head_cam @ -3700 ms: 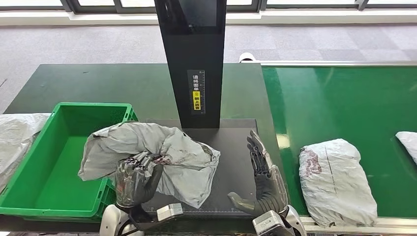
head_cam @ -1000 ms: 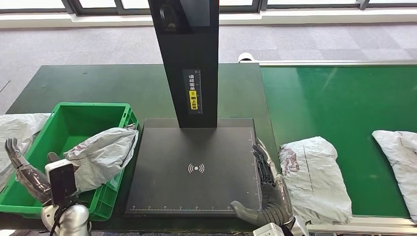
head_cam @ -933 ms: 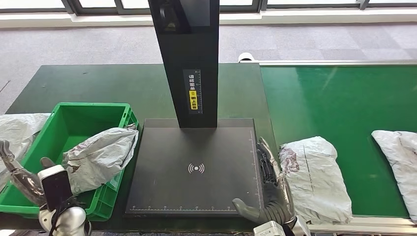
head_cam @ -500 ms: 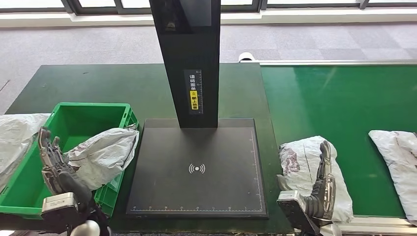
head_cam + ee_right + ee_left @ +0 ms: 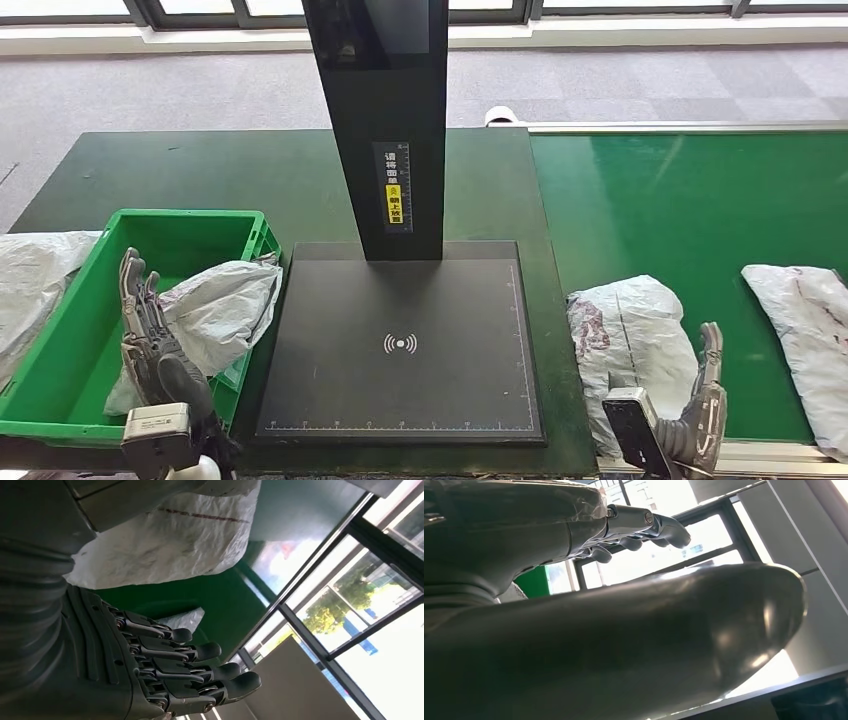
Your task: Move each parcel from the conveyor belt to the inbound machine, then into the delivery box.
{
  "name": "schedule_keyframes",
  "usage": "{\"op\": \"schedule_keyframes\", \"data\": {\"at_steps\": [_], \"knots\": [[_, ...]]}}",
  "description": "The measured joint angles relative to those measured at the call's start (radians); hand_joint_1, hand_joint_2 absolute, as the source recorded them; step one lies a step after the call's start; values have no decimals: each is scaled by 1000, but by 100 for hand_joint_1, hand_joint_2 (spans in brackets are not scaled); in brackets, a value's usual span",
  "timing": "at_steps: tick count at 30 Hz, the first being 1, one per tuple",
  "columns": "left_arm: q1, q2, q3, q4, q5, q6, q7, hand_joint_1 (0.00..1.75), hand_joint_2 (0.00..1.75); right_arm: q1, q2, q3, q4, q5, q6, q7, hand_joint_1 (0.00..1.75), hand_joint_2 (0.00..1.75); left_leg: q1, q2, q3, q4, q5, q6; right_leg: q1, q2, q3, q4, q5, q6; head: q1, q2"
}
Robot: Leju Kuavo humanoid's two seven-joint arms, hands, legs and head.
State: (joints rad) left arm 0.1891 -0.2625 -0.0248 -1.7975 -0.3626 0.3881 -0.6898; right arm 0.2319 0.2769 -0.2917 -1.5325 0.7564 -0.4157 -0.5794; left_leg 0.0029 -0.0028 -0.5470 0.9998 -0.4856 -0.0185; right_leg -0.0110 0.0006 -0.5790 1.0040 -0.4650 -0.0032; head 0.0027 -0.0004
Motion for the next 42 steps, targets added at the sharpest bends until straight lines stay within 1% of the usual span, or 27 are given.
{"op": "schedule_keyframes", "data": {"at_steps": [2,4,12,15,16,19,21,25,30,33,37,42], "knots": [[0,0,0,2,-9,0,-3,0,0,-6,7,-38,10,24,-2,10,0,175,0,0,0,0,0,0,0,0,0,0,0,0,0,0],[0,0,0,3,-15,1,-3,0,0,-10,10,-55,15,34,-3,16,0,175,0,0,0,0,0,0,0,0,0,0,0,0,0,0],[0,0,0,4,-18,3,-3,0,0,-11,11,-61,17,39,-4,19,0,175,0,0,0,0,0,0,0,0,0,0,0,0,0,0],[1,0,0,6,-30,9,-2,0,0,-19,13,-85,32,57,-7,36,0,175,0,0,0,0,0,0,0,0,0,0,0,0,0,0],[1,0,0,8,-39,18,-2,0,0,-32,12,-113,61,71,-15,48,0,175,0,0,0,0,0,0,0,0,0,0,0,0,0,0],[5,0,0,21,-64,57,5,0,0,-117,-10,-238,266,126,-61,76,0,175,0,0,0,0,0,0,0,0,0,0,0,0,0,0],[5,0,0,27,-67,63,7,0,0,-148,-22,-271,344,134,-71,78,0,175,0,0,0,0,0,0,0,0,0,0,0,0,0,0],[6,0,0,29,-67,64,7,0,0,-159,-27,-278,373,141,-74,83,0,175,0,0,0,0,0,0,0,0,0,0,0,0,0,0],[13,0,0,29,-67,68,8,0,0,-185,-40,-287,429,189,-102,125,0,175,0,0,0,0,0,0,0,0,0,0,0,0,0,0],[20,0,0,29,-66,75,9,0,0,-215,-58,-290,498,214,-104,148,0,175,0,0,0,0,0,0,0,0,1,0,0,0,0,0],[23,0,0,31,-64,79,9,0,0,-262,-82,-291,615,207,-109,133,0,175,0,0,0,0,0,0,0,1,1,0,0,0,0,0],[24,0,0,35,-62,81,9,0,0,-296,-96,-291,697,201,-120,126,0,175,0,0,1,1,0,0,0,1,1,0,0,0,0,0]]}}
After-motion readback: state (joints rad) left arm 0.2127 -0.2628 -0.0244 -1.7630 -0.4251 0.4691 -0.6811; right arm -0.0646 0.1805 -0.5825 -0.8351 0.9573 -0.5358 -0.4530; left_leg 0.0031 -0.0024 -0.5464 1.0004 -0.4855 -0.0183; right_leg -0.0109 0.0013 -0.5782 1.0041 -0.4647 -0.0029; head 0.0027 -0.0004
